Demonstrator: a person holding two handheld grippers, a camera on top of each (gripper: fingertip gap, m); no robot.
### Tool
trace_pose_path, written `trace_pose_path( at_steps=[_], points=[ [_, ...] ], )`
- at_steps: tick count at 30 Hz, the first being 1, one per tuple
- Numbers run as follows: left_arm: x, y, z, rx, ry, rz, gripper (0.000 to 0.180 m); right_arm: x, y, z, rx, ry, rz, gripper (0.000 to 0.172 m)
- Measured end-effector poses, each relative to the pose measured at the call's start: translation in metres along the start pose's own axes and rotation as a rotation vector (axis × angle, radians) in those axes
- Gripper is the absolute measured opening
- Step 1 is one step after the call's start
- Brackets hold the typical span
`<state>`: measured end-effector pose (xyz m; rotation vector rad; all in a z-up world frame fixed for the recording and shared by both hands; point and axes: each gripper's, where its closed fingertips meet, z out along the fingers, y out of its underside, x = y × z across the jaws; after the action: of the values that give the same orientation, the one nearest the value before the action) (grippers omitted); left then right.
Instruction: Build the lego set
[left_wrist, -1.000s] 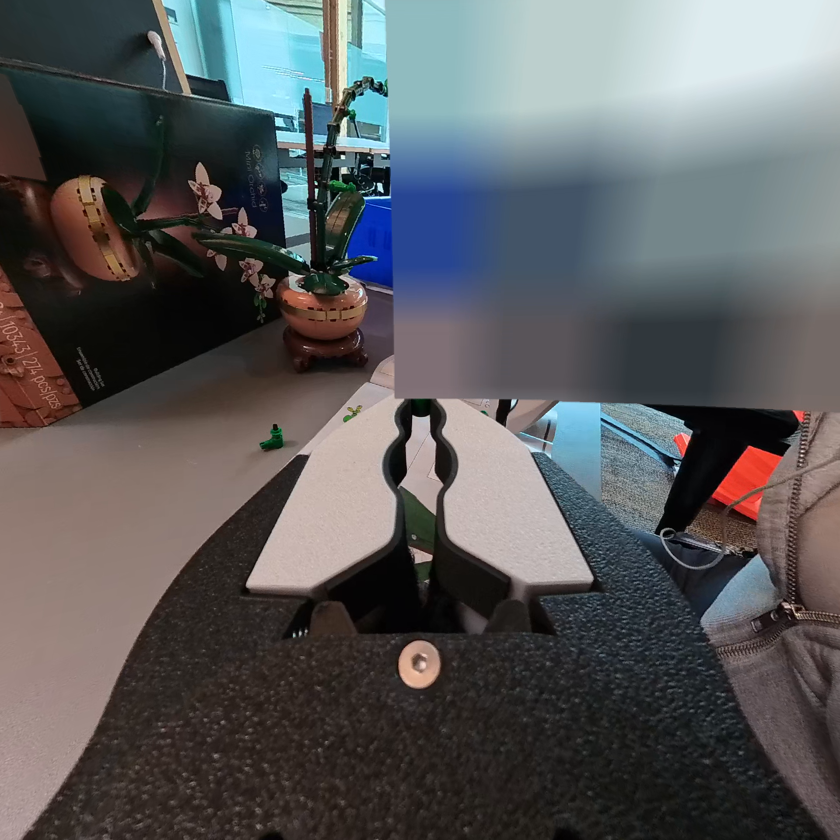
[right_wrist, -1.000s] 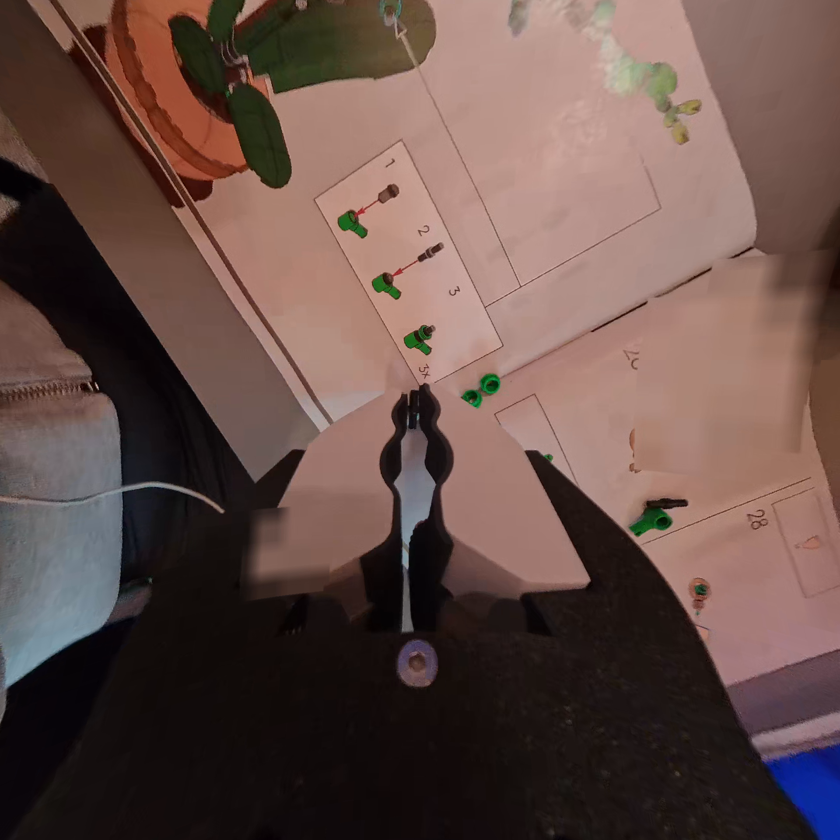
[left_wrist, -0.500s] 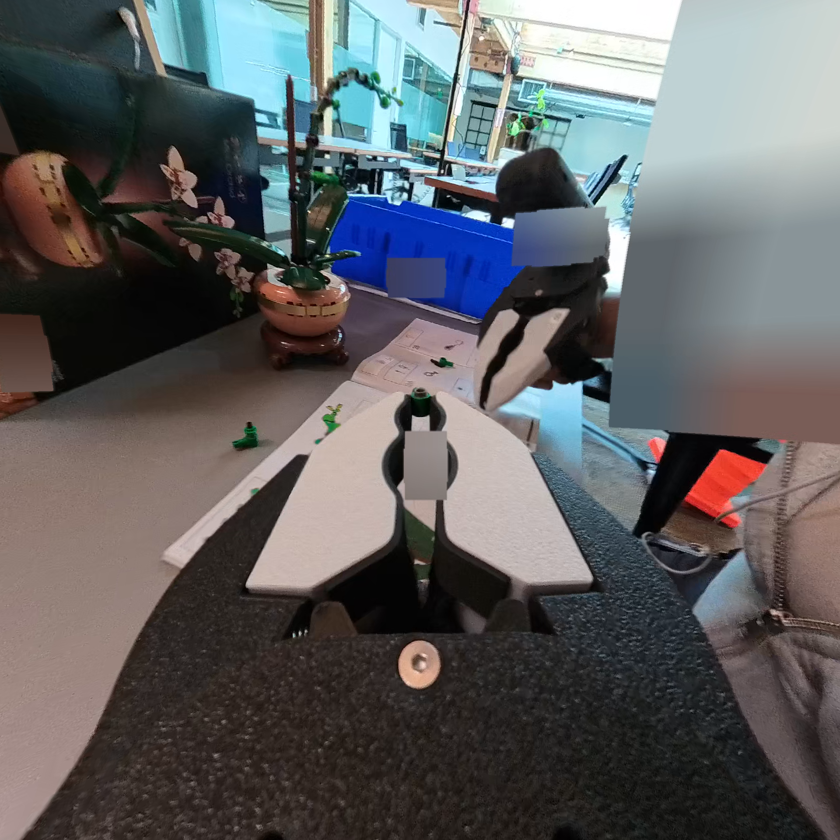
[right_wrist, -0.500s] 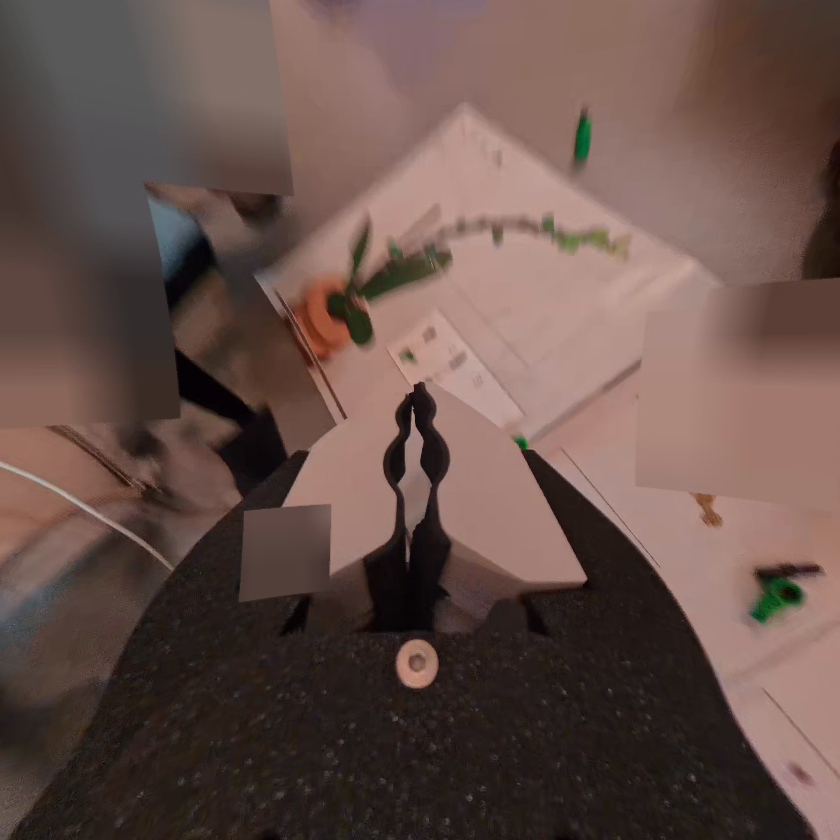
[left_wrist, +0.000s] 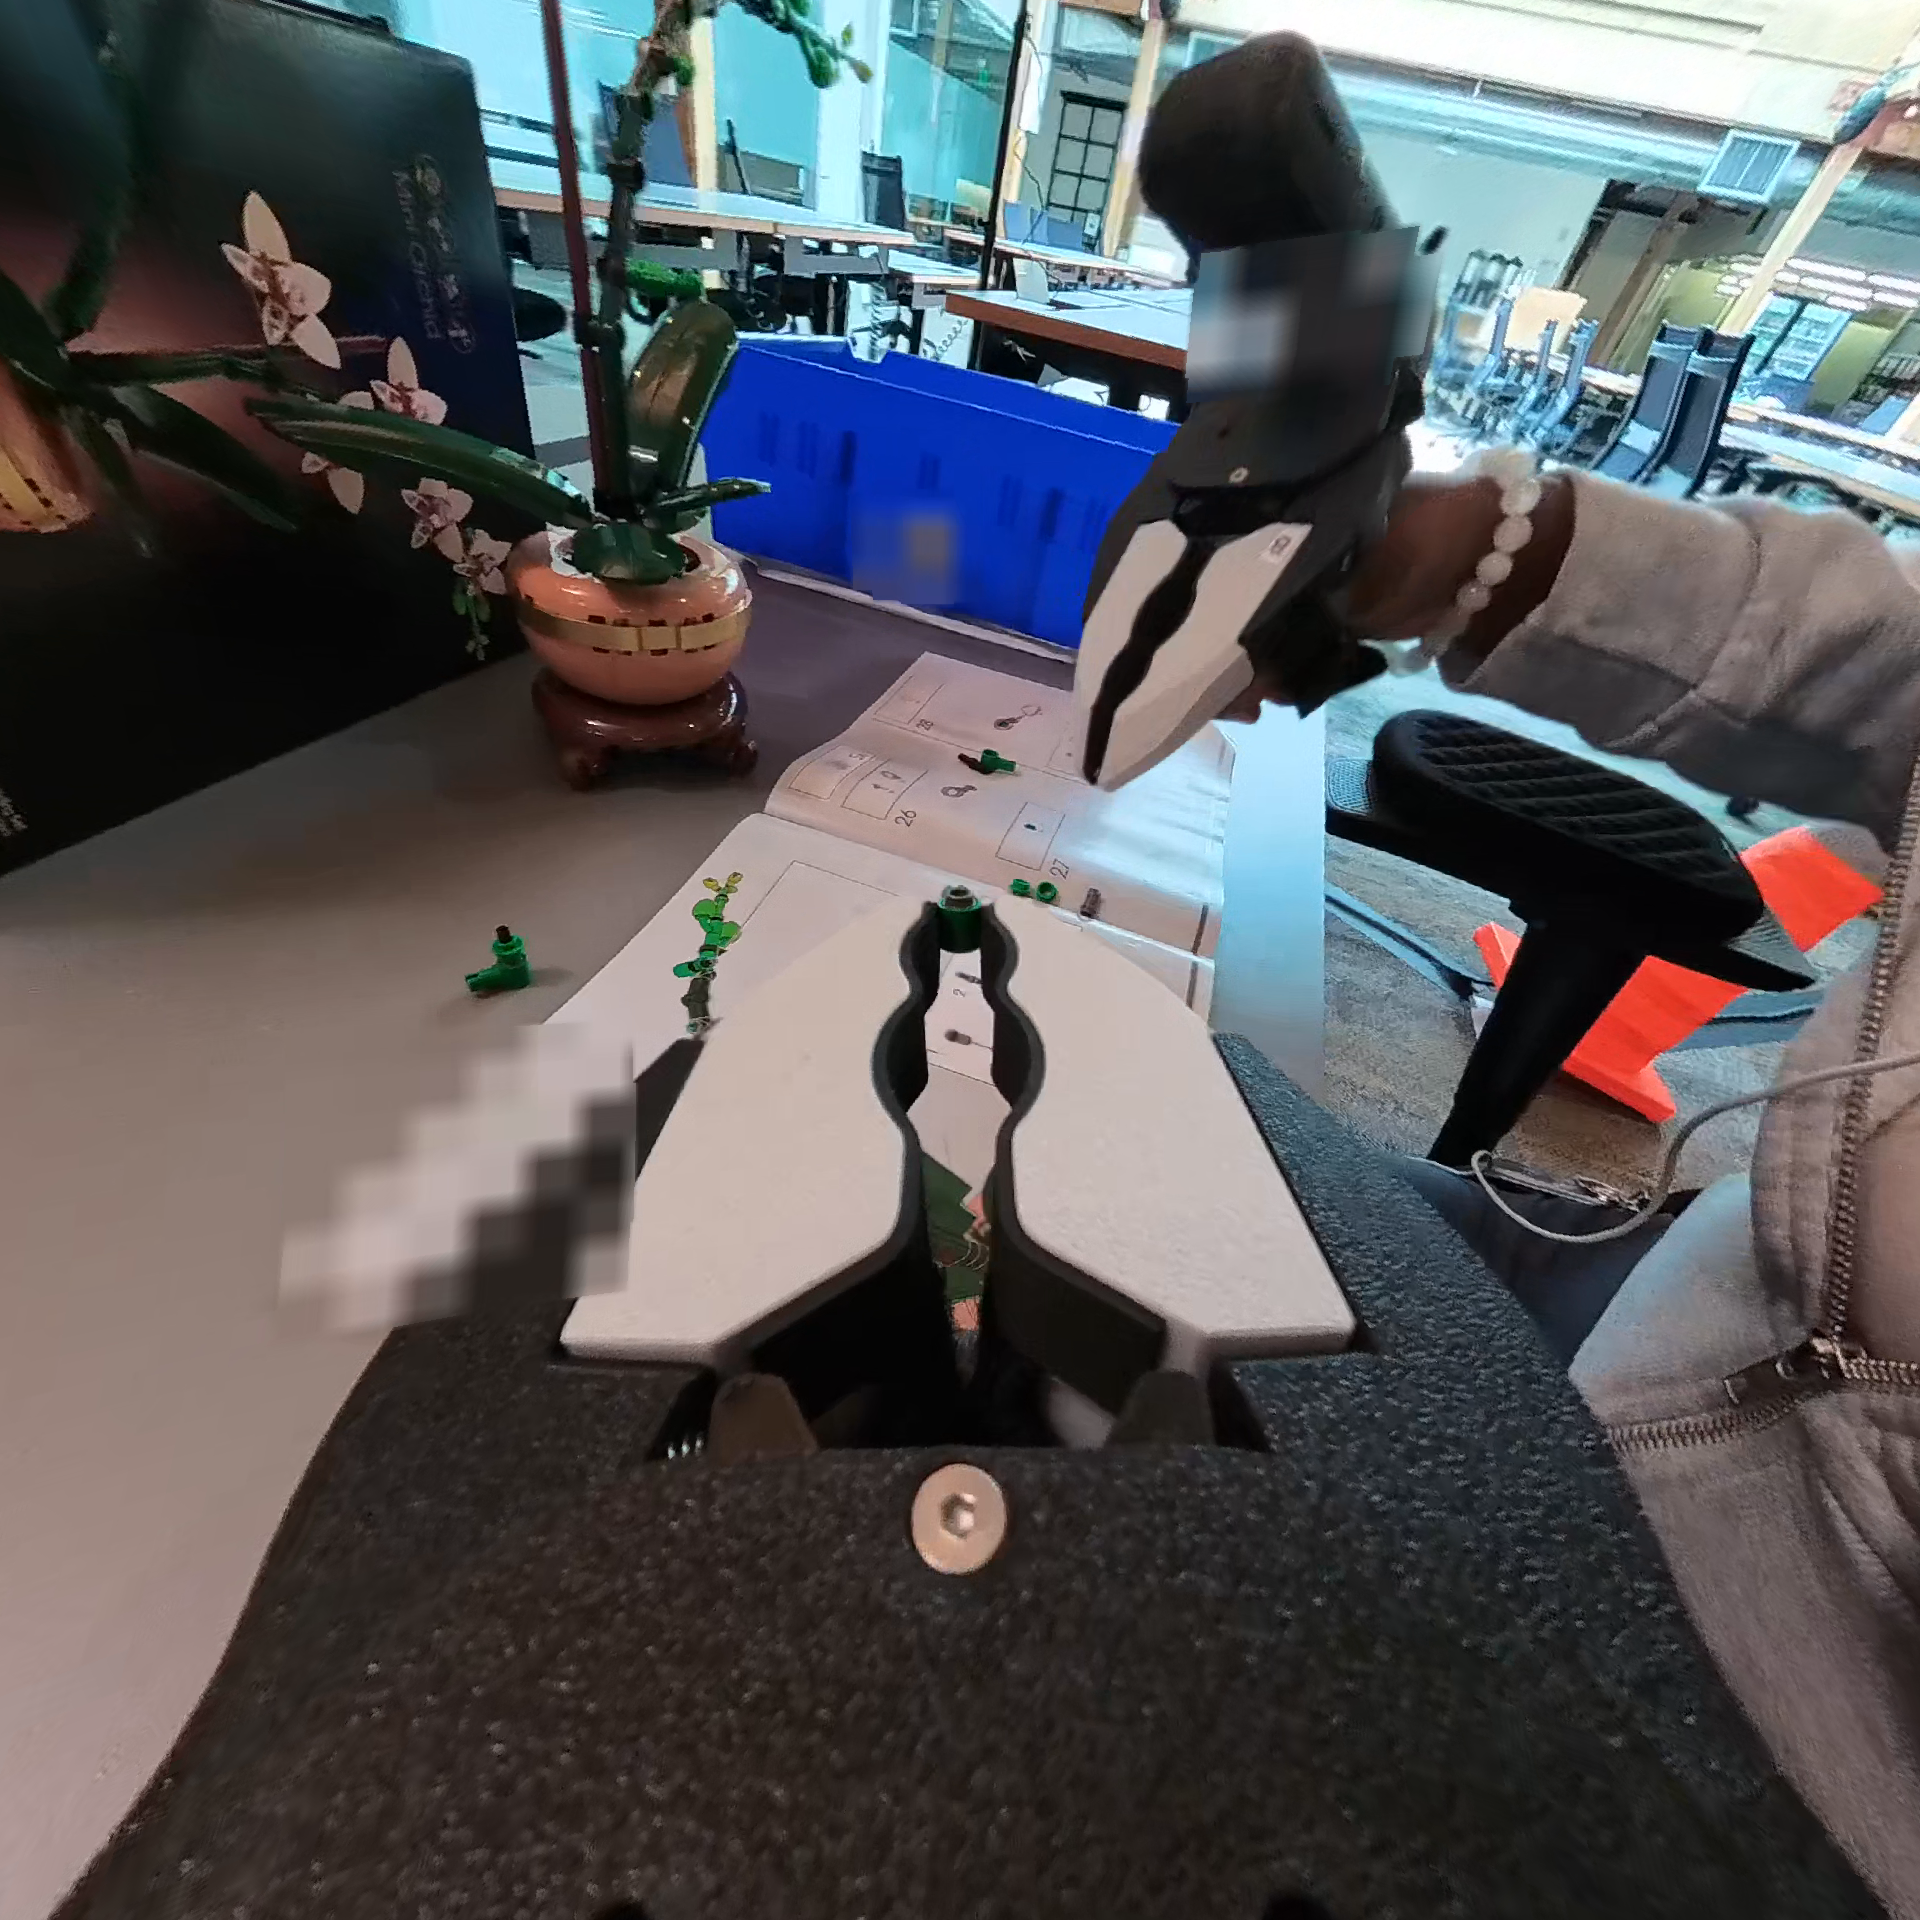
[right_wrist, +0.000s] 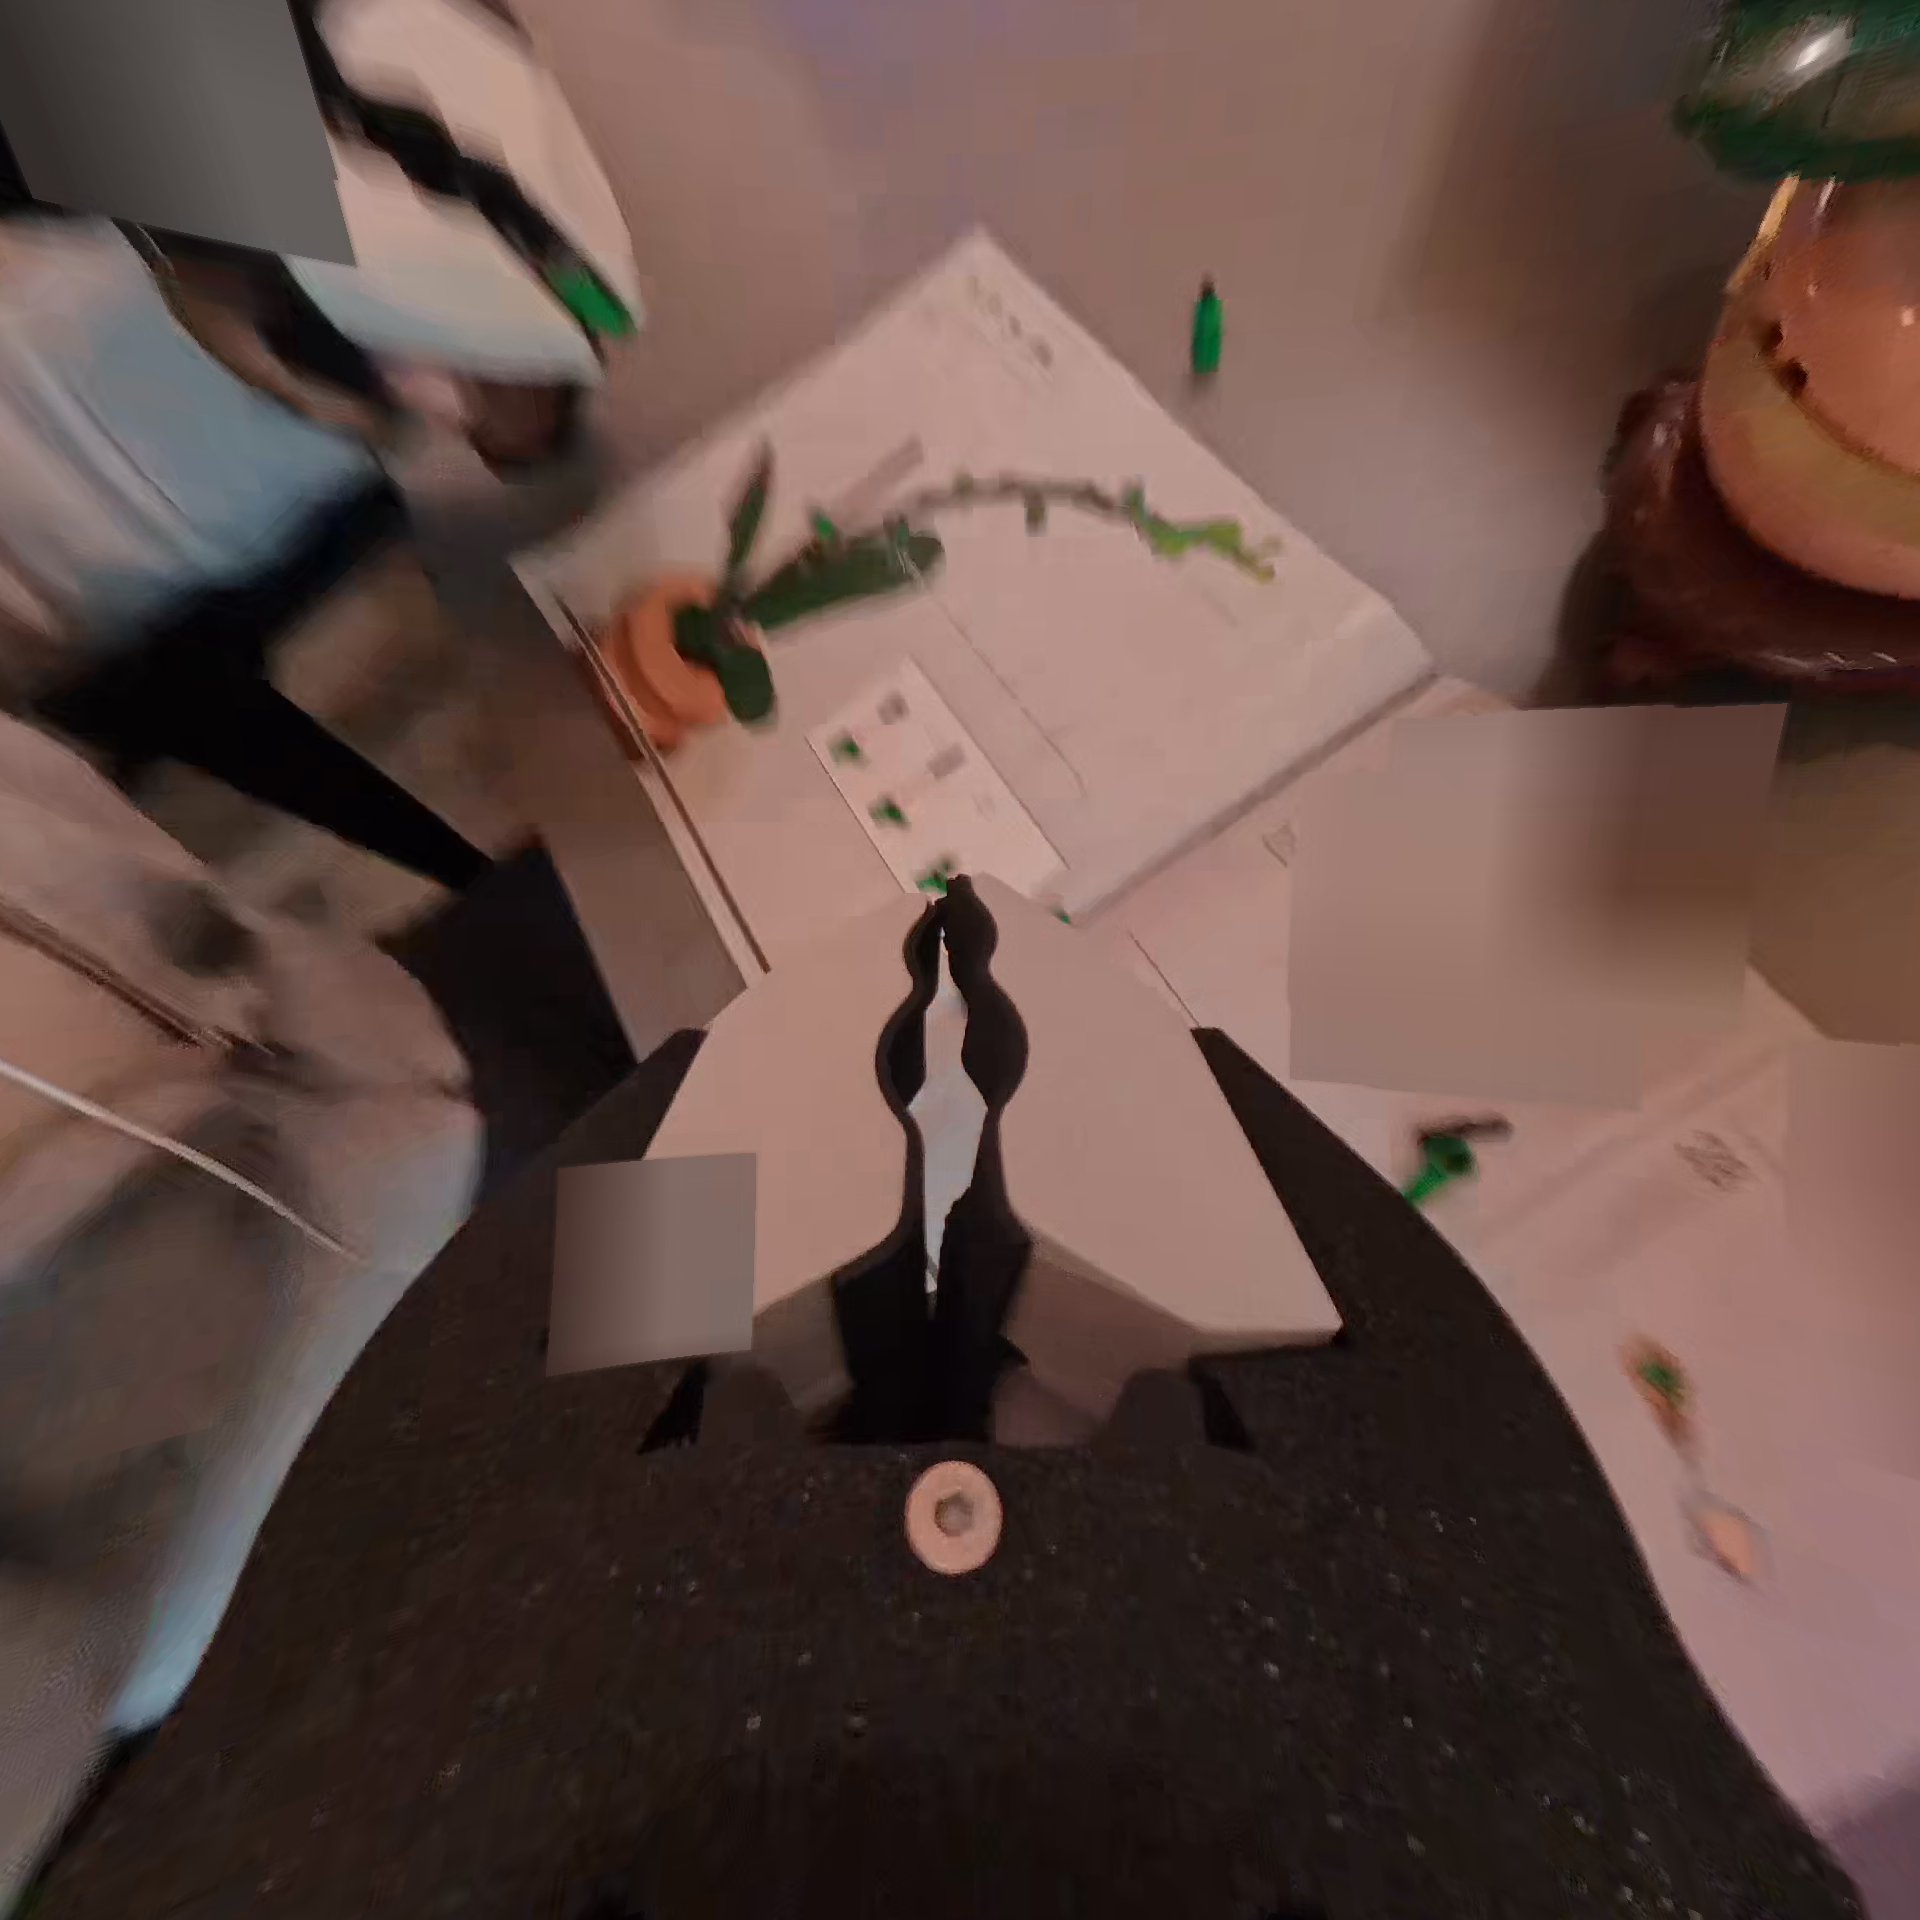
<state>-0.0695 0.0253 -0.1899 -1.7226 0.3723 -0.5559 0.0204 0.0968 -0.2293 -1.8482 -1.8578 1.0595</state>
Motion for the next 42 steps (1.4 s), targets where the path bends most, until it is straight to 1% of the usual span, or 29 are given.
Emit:
trace_pose_path(
  at_steps=[2, 3, 5, 7, 9, 12, 15, 18, 20, 24, 29, 33, 35, 38, 42],
  points=[
    [0.005, 0.002, 0.002, -0.018, 0.026, 0.001, 0.006, 0.006, 0.028, -0.001, -0.164, 0.082, -0.144, 0.001],
    [0.007, 0.003, 0.002, -0.023, 0.035, 0.002, 0.006, 0.008, 0.039, -0.001, -0.22, 0.116, -0.221, 0.001],
    [0.01, 0.005, 0.004, -0.033, 0.049, 0.008, 0.006, 0.011, 0.048, 0.0, -0.284, 0.153, -0.324, 0.001],
    [0.012, 0.005, 0.005, -0.035, 0.054, 0.015, 0.006, 0.012, 0.049, 0.002, -0.298, 0.149, -0.354, 0.001],
    [0.012, 0.005, 0.005, -0.036, 0.052, 0.019, 0.006, 0.018, 0.057, 0.005, -0.351, 0.142, -0.378, 0.001],
    [0.011, 0.005, 0.005, -0.037, 0.049, 0.02, 0.006, 0.019, 0.061, 0.005, -0.342, 0.098, -0.353, 0.002],
    [0.011, 0.006, 0.004, -0.037, 0.052, 0.018, 0.006, 0.021, 0.06, 0.005, -0.268, 0.077, -0.358, 0.005],
    [0.012, 0.006, 0.005, -0.038, 0.057, 0.018, 0.006, 0.022, 0.06, 0.005, -0.226, 0.049, -0.292, 0.01],
    [0.012, 0.006, 0.005, -0.04, 0.06, 0.017, 0.006, 0.021, 0.06, 0.004, -0.236, 0.023, -0.239, 0.014],
    [0.012, 0.008, 0.006, -0.044, 0.065, 0.011, 0.006, 0.017, 0.059, 0.002, -0.331, 0.004, -0.227, 0.025],
    [0.012, 0.008, 0.006, -0.044, 0.069, 0.009, 0.006, 0.016, 0.054, 0.003, -0.356, 0.006, -0.328, 0.022],
    [0.012, 0.007, 0.006, -0.044, 0.07, 0.009, 0.006, 0.015, 0.051, 0.003, -0.303, -0.011, -0.473, 0.023],
    [0.012, 0.008, 0.006, -0.045, 0.072, 0.007, 0.006, 0.021, 0.055, -0.002, -0.333, 0.009, -0.495, 0.024],
    [0.013, 0.008, 0.006, -0.047, 0.075, 0.005, 0.006, 0.018, 0.057, -0.007, -0.363, -0.007, -0.506, 0.025],
    [0.012, 0.009, 0.006, -0.05, 0.073, 0.006, 0.006, 0.023, 0.059, -0.011, -0.438, 0.019, -0.581, 0.026]
  ],
)
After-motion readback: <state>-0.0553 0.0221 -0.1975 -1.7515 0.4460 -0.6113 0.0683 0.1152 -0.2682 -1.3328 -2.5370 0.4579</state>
